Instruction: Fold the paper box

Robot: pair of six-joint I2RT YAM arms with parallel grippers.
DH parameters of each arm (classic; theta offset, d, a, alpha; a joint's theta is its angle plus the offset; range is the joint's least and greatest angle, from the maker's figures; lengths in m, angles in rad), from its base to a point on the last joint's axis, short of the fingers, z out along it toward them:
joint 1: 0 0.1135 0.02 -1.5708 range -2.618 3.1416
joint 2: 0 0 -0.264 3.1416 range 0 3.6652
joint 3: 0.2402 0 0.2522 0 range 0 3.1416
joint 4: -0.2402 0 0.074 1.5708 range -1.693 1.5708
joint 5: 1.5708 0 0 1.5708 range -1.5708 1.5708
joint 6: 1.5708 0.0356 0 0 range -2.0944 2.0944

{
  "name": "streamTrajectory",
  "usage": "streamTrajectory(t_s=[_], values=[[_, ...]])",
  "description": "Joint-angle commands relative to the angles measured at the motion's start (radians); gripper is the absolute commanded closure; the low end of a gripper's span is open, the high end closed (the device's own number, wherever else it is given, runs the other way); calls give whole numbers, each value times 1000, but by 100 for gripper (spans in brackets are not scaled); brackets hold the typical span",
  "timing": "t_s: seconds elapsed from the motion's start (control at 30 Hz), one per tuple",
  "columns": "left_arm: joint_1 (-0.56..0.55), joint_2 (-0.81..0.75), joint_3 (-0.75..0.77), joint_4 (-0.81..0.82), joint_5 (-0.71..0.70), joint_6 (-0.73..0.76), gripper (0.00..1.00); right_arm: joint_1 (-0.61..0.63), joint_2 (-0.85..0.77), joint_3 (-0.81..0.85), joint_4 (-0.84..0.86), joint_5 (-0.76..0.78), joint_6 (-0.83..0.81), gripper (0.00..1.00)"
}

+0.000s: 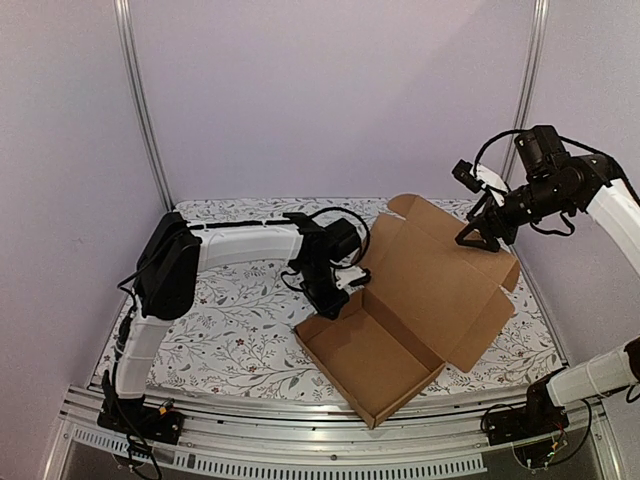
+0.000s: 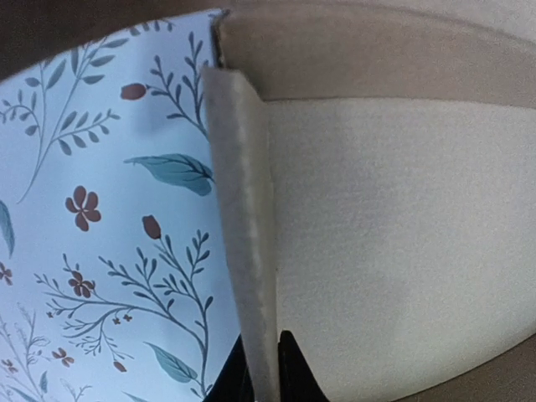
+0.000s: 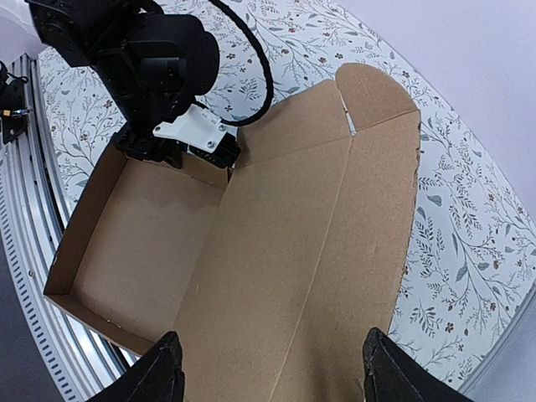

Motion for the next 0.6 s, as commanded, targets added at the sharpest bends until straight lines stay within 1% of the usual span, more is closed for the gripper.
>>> streamTrajectory(t_s=[0.0, 0.1, 0.17, 0.23, 0.33, 0.43, 0.47, 0.5, 0.53, 0.57], values=[[-26, 47, 0, -68, -39, 9, 92, -17, -19, -14, 24, -4, 13, 28], [-32, 47, 0, -73, -43, 14, 100, -21, -18, -15, 25, -3, 11, 28], [-37, 46, 0, -68, -68, 13, 100, -23, -18, -15, 27, 4, 10, 28], [-52, 50, 0, -69, -121, 18, 100, -26, -17, -20, 38, 31, 12, 28], [-86, 67, -4, -69, -266, 23, 100, -52, -19, -27, 69, 80, 41, 28], [-129, 89, -4, -75, -450, 28, 100, -103, -18, -20, 91, 87, 89, 27], [-144, 94, -3, -81, -531, 29, 100, -138, -16, -13, 95, 68, 104, 26], [-158, 95, -6, -82, -577, 31, 100, -174, -12, -7, 100, 43, 127, 24], [-165, 91, -17, -73, -603, 27, 100, -217, -5, -4, 108, 10, 146, 21], [-168, 81, -31, -59, -598, 21, 100, -266, -1, -5, 120, -36, 187, 16]])
